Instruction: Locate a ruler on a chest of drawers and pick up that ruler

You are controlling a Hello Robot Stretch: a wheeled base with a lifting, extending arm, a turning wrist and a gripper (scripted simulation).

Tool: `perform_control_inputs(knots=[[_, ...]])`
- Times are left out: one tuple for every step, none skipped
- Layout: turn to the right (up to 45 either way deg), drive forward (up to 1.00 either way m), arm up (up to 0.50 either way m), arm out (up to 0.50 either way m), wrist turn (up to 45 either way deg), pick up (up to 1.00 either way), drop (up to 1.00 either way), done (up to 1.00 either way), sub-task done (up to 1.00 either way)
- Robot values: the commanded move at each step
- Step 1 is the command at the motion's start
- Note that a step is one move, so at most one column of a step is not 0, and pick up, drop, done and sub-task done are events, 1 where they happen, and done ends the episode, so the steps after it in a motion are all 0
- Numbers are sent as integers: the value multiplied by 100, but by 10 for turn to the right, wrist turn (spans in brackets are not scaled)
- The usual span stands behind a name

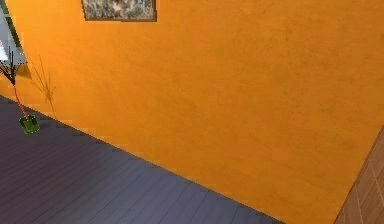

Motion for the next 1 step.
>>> perform_control_inputs(knots=[[0,0,0,0,450,0,0,0,0]])
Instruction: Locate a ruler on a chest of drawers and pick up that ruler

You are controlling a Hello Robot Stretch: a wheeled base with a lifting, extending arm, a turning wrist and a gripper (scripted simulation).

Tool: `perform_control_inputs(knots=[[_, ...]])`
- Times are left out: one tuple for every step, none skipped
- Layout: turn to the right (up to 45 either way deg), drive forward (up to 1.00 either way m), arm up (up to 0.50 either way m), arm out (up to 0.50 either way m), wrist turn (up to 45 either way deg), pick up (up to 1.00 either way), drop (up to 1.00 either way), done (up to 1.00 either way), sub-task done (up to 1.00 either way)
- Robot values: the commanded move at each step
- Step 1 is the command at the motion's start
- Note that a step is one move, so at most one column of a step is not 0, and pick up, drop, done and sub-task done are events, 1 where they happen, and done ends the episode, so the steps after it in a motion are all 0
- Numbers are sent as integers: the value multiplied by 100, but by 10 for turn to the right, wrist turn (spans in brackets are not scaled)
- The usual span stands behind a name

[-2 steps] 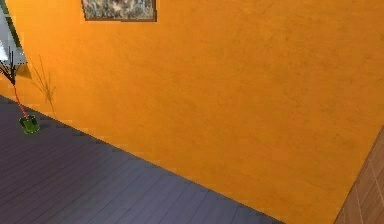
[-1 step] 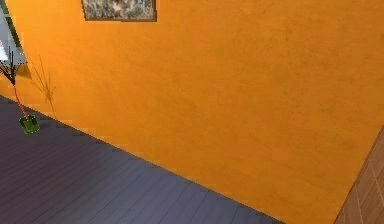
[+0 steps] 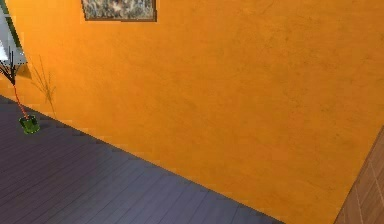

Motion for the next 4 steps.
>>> perform_control_inputs(knots=[[0,0,0,0,450,0,0,0,0],[0,0,0,0,450,0,0,0,0],[0,0,0,0,450,0,0,0,0],[0,0,-12,0,0,0,0,0,0]])
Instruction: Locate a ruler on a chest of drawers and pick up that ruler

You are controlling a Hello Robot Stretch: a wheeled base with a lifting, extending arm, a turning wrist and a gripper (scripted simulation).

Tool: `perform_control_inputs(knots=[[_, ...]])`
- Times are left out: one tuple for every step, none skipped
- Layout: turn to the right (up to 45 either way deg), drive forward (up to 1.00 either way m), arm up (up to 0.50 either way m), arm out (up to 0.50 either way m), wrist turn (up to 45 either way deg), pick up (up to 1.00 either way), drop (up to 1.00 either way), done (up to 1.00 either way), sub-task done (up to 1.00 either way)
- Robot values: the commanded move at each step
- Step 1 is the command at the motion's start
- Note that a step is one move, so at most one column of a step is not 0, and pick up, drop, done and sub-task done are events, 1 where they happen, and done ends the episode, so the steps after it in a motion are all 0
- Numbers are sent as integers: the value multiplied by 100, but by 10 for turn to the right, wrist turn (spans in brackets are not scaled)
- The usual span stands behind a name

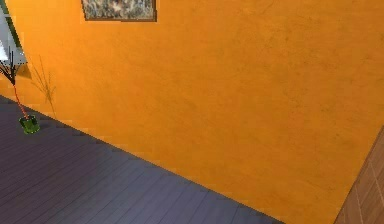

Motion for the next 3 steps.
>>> perform_control_inputs(knots=[[0,0,0,0,0,100,0,0,0],[0,0,10,0,0,0,0,0,0],[0,0,0,0,0,0,0,100,0]])
